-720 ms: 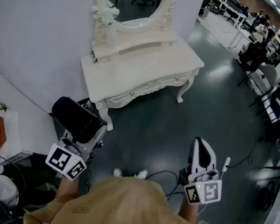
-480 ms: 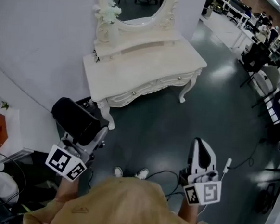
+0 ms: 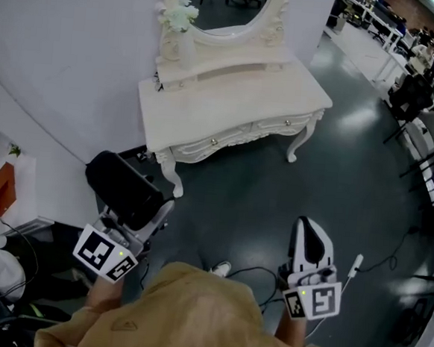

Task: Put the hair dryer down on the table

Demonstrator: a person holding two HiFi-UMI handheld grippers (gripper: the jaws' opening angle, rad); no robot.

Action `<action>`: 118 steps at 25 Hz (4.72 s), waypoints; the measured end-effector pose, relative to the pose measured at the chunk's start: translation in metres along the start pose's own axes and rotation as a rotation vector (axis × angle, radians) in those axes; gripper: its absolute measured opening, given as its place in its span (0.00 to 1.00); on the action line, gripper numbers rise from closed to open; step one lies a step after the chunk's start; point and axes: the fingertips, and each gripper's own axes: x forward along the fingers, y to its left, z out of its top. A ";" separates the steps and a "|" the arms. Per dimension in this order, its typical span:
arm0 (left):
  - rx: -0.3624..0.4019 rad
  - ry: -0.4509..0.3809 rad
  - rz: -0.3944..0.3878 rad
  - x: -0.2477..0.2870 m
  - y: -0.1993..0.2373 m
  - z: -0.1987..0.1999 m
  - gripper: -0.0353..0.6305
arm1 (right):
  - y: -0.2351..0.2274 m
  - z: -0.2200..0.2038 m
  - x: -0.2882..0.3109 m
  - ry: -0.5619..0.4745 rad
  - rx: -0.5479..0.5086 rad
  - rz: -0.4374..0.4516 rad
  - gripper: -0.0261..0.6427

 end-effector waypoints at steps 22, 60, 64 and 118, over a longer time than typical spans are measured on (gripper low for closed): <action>-0.065 0.018 -0.095 0.167 0.076 -0.024 0.40 | -0.065 -0.023 0.146 0.106 -0.009 0.074 0.04; -0.131 0.087 -0.108 0.509 0.210 -0.031 0.40 | -0.277 -0.027 0.469 0.096 0.026 0.147 0.04; -0.128 0.093 -0.061 0.522 0.213 -0.031 0.40 | -0.289 -0.030 0.490 0.102 0.029 0.202 0.04; -0.056 0.798 -0.085 0.671 0.239 -0.319 0.41 | -0.331 -0.043 0.431 0.172 0.002 -0.005 0.04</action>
